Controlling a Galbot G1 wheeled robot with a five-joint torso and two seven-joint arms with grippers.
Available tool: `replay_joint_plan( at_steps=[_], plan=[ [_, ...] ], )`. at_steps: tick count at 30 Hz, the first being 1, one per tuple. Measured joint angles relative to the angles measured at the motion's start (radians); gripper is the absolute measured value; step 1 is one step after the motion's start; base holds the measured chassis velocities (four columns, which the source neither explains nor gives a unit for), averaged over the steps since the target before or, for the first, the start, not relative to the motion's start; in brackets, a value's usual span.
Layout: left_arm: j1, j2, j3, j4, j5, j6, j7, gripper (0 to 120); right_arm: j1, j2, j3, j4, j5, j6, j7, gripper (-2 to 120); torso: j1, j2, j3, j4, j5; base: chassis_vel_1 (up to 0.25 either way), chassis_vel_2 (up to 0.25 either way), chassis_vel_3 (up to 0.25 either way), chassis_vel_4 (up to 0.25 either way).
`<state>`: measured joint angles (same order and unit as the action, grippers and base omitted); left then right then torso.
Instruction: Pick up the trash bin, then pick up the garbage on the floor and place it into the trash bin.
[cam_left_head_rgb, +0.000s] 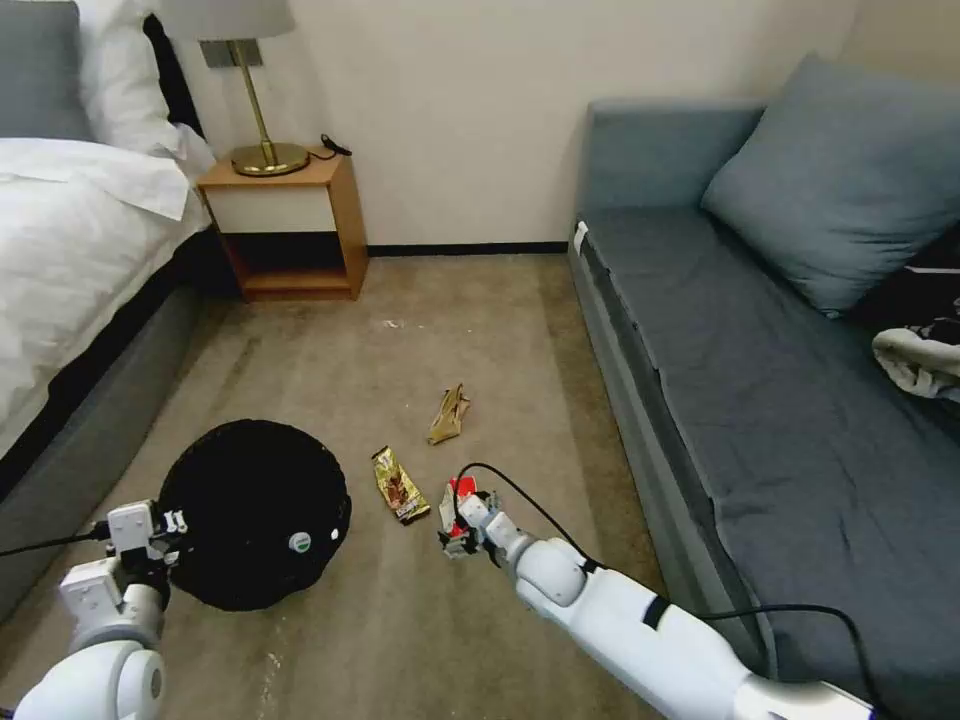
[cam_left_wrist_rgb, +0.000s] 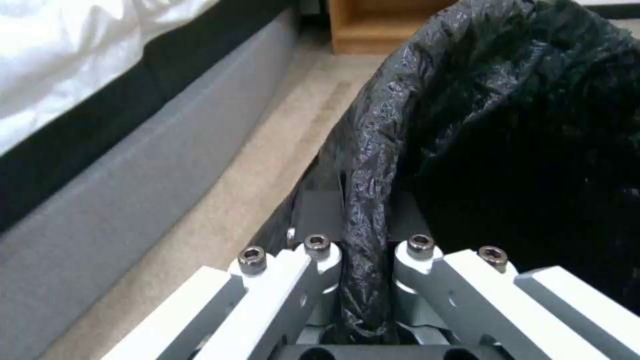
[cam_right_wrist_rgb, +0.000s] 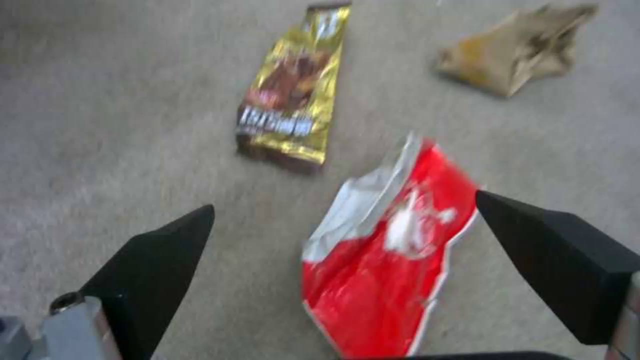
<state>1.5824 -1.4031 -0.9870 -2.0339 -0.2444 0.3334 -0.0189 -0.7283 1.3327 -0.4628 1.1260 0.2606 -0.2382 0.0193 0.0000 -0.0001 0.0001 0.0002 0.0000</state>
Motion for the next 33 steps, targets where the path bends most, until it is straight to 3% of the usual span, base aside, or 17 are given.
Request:
replay_joint_plan(
  at_steps=[4, 8, 19, 20, 24, 29, 31, 33],
  plan=[
    [0.000, -0.006, -0.001, -0.002, 0.006, 0.001, 0.000, 5, 0.003, 0.039, 0.023, -0.080, -0.033, 0.031, -0.020, 100, 0.000, 0.000, 0.000, -0.0003, -0.0002, 0.000, 0.000, 0.000, 0.000],
    [-0.001, -0.012, -0.002, -0.002, 0.009, 0.002, 0.000, 5, 0.010, 0.083, 0.056, -0.156, -0.065, 0.053, -0.032, 90, 0.000, 0.000, 0.000, -0.0001, -0.0001, 0.000, 0.000, 0.000, 0.000],
    [-0.001, -0.012, -0.013, -0.002, 0.007, -0.001, 0.000, 5, 0.031, 0.186, 0.146, -0.335, -0.205, 0.107, -0.044, 49, 0.000, 0.000, 0.000, -0.0002, 0.0000, 0.000, 0.000, 0.000, 0.000],
    [-0.001, -0.012, -0.013, -0.002, 0.007, -0.001, 0.000, 5, 0.031, 0.186, 0.146, -0.335, -0.205, 0.107, -0.044, 49, 0.000, 0.000, 0.000, -0.0002, 0.0000, 0.000, 0.000, 0.000, 0.000],
    [-0.004, -0.011, -0.011, -0.002, 0.007, -0.003, 0.000, 5, 0.033, 0.187, 0.162, -0.350, -0.253, 0.137, -0.042, 28, 0.000, 0.000, 0.000, -0.0002, 0.0000, 0.000, 0.000, 0.000, 0.000],
    [-0.006, -0.013, -0.007, -0.001, 0.007, -0.004, 0.000, 5, 0.027, 0.176, 0.165, -0.343, -0.260, 0.149, -0.042, 16, 0.000, 0.000, 0.000, -0.0002, 0.0000, 0.000, 0.000, 0.000, 0.000],
    [-0.007, -0.014, -0.004, 0.000, 0.007, -0.004, 0.000, 5, 0.022, 0.169, 0.171, -0.330, -0.255, 0.154, -0.042, 4, 0.000, 0.000, 0.000, -0.0002, 0.0000, 0.000, 0.000, 0.000, 0.000],
    [-0.007, -0.015, -0.003, 0.000, 0.007, -0.004, 0.000, 5, 0.021, 0.165, 0.173, -0.322, -0.248, 0.156, -0.042, 3, 0.000, 0.000, 0.000, -0.0002, 0.0001, 0.000, 0.000, 0.000, 0.000]
  ],
)
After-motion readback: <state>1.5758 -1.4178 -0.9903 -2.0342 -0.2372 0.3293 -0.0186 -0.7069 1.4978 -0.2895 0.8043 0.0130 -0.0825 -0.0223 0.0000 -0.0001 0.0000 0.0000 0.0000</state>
